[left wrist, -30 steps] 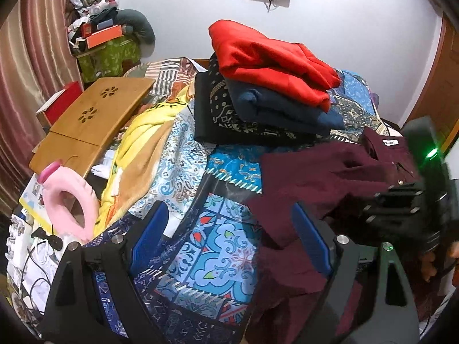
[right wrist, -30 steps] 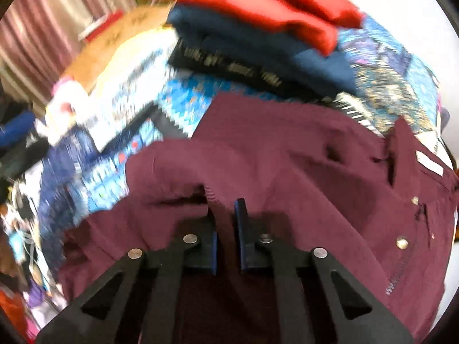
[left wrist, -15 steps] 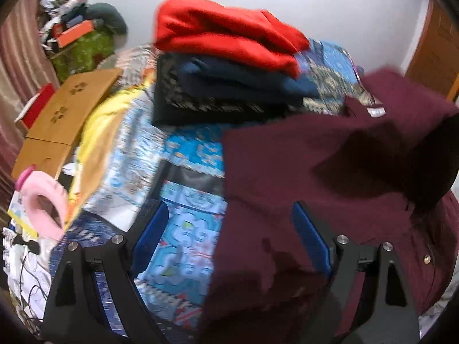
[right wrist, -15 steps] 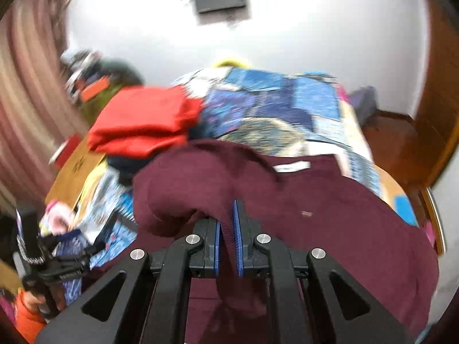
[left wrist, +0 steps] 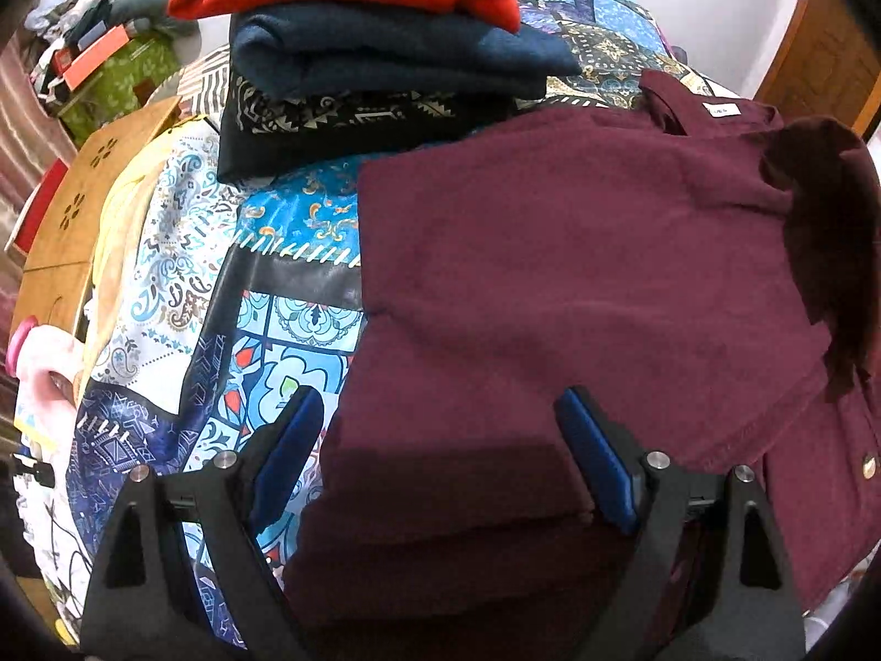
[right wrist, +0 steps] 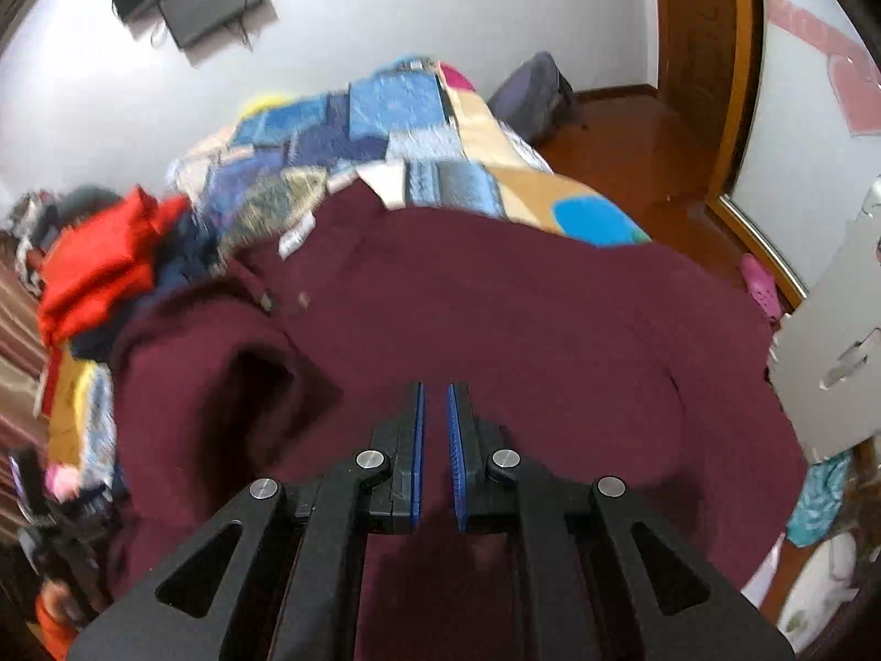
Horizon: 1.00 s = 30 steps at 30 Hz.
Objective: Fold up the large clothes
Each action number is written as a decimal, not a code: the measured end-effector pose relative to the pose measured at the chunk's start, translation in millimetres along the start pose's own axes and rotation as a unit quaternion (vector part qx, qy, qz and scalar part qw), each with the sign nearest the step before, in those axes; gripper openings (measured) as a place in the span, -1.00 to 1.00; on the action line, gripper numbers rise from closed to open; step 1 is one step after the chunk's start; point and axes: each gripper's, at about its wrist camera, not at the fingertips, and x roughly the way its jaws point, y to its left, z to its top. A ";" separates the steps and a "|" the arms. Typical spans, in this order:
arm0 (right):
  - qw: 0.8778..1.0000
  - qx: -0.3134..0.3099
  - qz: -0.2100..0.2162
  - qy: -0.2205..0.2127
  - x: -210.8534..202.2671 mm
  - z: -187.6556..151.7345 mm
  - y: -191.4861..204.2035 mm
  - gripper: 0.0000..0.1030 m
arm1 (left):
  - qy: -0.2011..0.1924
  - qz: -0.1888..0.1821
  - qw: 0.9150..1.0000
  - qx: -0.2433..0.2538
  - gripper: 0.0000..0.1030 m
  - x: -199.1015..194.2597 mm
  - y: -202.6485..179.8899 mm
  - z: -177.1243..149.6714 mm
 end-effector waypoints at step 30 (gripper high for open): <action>0.949 -0.313 -0.027 -0.027 31.7 -38.6 177.9 0.62 | -0.080 -0.012 0.997 0.015 0.71 -55.8 -12.0 3.0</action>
